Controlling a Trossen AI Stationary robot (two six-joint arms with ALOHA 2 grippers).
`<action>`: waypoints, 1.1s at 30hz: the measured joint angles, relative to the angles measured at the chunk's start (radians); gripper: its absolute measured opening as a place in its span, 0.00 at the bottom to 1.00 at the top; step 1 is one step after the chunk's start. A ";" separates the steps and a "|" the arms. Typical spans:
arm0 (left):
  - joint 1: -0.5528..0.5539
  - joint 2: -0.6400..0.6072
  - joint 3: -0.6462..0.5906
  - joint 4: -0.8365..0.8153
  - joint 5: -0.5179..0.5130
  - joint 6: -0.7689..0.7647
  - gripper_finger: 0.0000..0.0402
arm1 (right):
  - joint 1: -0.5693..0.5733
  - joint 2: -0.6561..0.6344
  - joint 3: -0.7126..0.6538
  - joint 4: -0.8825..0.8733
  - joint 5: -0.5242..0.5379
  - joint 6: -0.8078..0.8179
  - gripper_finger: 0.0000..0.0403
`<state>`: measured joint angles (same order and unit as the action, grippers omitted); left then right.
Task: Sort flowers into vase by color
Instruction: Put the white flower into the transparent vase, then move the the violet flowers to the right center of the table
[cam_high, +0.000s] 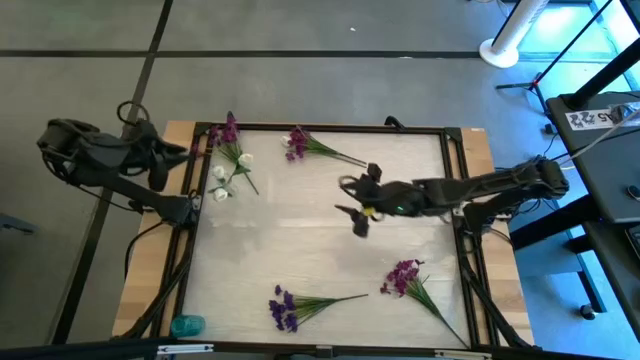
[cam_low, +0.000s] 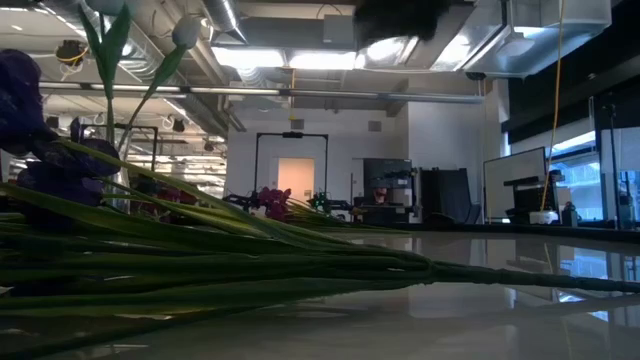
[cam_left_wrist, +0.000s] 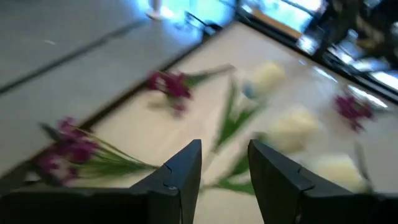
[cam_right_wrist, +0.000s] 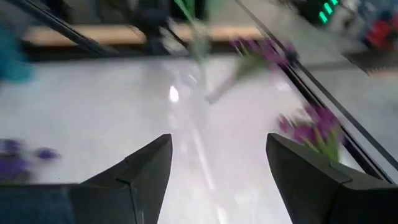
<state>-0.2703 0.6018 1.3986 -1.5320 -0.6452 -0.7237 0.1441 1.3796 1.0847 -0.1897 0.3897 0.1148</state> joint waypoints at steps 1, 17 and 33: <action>0.000 0.000 0.003 -0.002 -0.038 -0.001 0.31 | -0.030 0.025 0.000 -0.002 0.000 0.009 0.64; 0.001 -0.003 -0.054 -0.006 -0.234 0.000 0.24 | -0.581 0.428 0.000 0.010 -0.173 0.024 0.64; 0.001 -0.003 -0.156 -0.009 -0.228 0.001 0.24 | -0.633 0.529 0.006 -0.088 -0.304 0.049 0.16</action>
<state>-0.2695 0.5991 1.2427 -1.5414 -0.8734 -0.7231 -0.4891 1.9087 1.0903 -0.2777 0.0859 0.1640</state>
